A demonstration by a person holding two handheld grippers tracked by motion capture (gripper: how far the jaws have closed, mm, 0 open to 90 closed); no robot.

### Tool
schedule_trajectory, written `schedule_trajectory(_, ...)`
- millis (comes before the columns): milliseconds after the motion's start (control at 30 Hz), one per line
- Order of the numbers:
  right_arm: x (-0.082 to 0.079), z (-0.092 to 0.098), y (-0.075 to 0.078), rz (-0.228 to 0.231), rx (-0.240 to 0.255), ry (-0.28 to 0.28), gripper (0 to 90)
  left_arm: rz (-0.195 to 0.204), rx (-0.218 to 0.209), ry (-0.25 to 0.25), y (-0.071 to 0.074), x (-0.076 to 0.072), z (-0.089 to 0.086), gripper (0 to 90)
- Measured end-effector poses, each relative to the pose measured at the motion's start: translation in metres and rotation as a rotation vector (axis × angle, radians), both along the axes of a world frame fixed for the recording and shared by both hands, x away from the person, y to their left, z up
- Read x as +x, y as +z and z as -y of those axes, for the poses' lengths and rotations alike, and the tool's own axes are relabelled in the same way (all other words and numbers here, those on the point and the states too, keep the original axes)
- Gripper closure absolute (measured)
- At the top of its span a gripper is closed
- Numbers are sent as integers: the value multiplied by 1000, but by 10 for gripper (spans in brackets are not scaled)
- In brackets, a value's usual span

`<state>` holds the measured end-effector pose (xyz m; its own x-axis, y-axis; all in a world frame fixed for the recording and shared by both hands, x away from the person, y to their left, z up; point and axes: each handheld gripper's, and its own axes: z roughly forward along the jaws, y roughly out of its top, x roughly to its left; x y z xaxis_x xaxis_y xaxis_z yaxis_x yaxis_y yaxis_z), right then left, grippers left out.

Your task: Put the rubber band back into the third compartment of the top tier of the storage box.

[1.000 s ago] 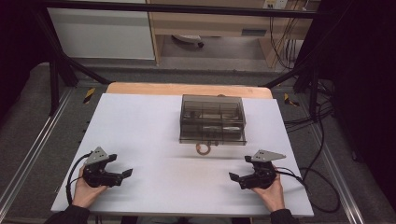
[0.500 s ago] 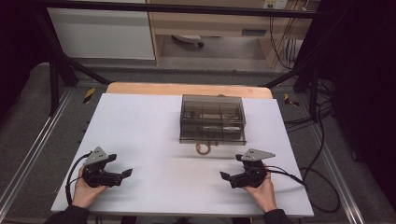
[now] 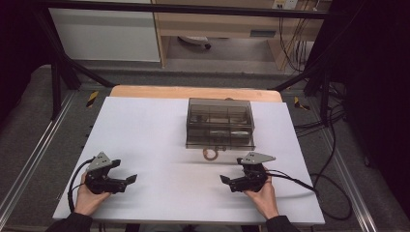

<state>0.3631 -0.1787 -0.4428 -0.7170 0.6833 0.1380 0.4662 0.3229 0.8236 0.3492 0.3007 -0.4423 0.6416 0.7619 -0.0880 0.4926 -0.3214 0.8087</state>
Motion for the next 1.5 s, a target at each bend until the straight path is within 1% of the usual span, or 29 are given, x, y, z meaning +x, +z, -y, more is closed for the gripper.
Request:
schedule_trajectory(100, 1, -3, 1, 0, 8, 5, 49, -1, -3, 0, 0, 0, 0, 72)
schedule_trajectory(167, 2, -9, 1, 6, -8, 11, 50, -1, -5, 1, 0, 0, 0, 73)
schedule_trajectory(367, 5, -20, 1, 6, -25, 14, 59, 0, -4, 0, 0, 0, -1, 75)
schedule_trajectory(467, 6, -26, 1, 5, -19, 20, 73, -1, -5, -1, 0, 0, -1, 75)
schedule_trajectory(533, 8, -29, 0, -1, -33, 19, 82, 0, -5, -1, 0, 0, -1, 75)
schedule_trajectory(633, 10, -35, 0, -7, -45, 22, 108, 0, -6, 1, 0, 0, -1, 75)
schedule_trajectory(767, 14, -42, -1, -12, -43, 35, 141, 0, -6, 1, 0, 0, -1, 75)
schedule_trajectory(933, 18, -50, -3, -5, -57, 38, 175, 0, -6, 1, 0, 0, -1, 76)
schedule_trajectory(1033, 20, -52, -4, -6, -54, 32, 193, 0, -6, 1, 0, 0, -1, 77)
schedule_trajectory(1133, 24, -56, -5, 3, -72, 29, 234, -1, -6, 0, 0, 0, -1, 77)
schedule_trajectory(1267, 27, -60, -6, 6, -76, 28, 266, -1, -6, 1, 0, 0, -1, 77)
schedule_trajectory(1433, 30, -64, -7, 10, -85, 31, 292, 0, -7, 1, 0, 0, -1, 78)
schedule_trajectory(1500, 32, -64, -7, 9, -84, 22, 298, 0, -7, 0, 0, 0, -1, 78)
